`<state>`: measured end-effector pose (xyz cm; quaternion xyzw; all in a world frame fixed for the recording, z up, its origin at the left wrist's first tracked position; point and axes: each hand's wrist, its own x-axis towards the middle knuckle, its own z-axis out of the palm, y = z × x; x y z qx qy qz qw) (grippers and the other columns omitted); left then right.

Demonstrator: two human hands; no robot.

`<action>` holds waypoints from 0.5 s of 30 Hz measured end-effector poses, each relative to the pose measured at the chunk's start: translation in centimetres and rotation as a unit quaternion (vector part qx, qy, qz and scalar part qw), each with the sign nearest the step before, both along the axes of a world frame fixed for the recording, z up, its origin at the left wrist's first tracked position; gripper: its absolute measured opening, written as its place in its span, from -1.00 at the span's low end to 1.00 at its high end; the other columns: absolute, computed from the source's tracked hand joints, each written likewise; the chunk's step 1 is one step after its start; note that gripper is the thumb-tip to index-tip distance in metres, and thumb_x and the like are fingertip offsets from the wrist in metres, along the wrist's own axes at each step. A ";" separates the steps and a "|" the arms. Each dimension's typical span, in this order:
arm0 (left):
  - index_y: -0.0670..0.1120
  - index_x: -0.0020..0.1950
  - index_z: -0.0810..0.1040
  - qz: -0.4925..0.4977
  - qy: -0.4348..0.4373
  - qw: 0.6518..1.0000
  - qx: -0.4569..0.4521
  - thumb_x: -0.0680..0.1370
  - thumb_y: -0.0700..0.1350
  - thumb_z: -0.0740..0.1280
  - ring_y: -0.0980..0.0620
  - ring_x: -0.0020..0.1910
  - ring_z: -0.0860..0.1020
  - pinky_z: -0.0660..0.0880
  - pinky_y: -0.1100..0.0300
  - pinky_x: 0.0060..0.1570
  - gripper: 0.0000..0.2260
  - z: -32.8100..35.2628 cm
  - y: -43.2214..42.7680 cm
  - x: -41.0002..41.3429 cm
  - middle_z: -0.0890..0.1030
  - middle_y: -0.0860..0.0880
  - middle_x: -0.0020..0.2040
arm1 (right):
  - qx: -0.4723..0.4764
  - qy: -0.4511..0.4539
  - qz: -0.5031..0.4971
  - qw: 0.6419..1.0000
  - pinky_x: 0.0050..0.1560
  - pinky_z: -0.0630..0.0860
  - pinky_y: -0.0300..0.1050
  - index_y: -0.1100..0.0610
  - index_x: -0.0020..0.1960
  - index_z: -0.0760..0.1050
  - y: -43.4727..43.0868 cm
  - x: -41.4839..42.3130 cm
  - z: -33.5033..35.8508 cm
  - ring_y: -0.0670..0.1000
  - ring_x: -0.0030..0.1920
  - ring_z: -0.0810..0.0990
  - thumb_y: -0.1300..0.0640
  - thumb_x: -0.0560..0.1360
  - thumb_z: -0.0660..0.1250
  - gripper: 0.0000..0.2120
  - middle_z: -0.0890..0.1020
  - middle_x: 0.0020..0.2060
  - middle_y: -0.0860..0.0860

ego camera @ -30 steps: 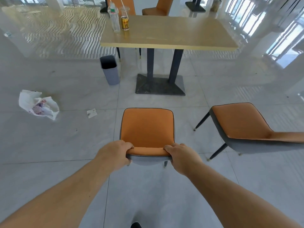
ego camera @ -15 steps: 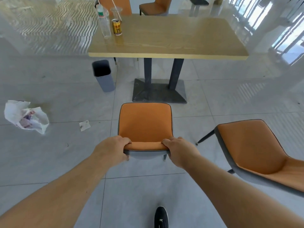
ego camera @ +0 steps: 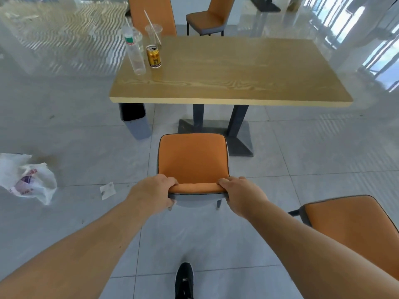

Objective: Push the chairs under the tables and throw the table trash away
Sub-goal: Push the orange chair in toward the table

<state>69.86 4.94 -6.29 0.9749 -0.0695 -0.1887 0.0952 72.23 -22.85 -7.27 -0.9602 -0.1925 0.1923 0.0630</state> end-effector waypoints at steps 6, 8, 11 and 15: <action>0.15 0.27 0.54 -0.011 0.012 1.000 -0.002 0.54 0.10 0.48 0.04 -0.03 0.53 0.58 0.05 0.02 -0.68 0.6 1.4 7.8 0.53 0.10 0.02 | -0.009 -0.006 -0.018 1.000 0.02 0.60 0.02 -0.08 0.24 0.47 1.6 7.2 0.3 0.08 0.06 0.53 0.15 0.67 0.25 -0.80 0.58 0.03 -0.02; 0.14 0.25 0.54 -0.014 0.001 1.000 0.004 0.55 0.11 0.48 0.04 -0.04 0.53 0.58 0.04 0.02 -0.69 0.5 1.5 10.2 0.52 0.09 0.01 | -0.012 -0.018 -0.027 0.999 0.00 0.60 0.02 -0.07 0.22 0.46 2.0 9.4 0.3 0.08 0.03 0.53 0.13 0.67 0.28 -0.83 0.57 0.00 -0.02; 0.13 0.25 0.52 -0.024 0.012 0.999 0.044 0.53 0.10 0.49 0.02 -0.03 0.53 0.60 0.03 0.03 -0.67 0.6 2.0 12.7 0.52 0.07 0.02 | -0.012 -0.022 -0.029 0.999 -0.02 0.60 0.01 -0.07 0.17 0.45 2.6 11.1 0.3 0.06 -0.02 0.51 0.11 0.66 0.29 -0.88 0.55 -0.05 -0.03; 0.15 0.31 0.48 -0.023 0.122 0.988 0.086 0.48 0.13 0.52 0.02 0.00 0.55 0.59 0.02 0.07 -0.55 1.5 1.8 13.5 0.53 0.07 0.08 | -0.005 -0.002 -0.025 1.000 0.02 0.59 0.00 -0.06 0.19 0.45 2.9 10.1 0.0 0.07 0.05 0.54 0.09 0.66 0.26 -0.87 0.58 0.04 -0.02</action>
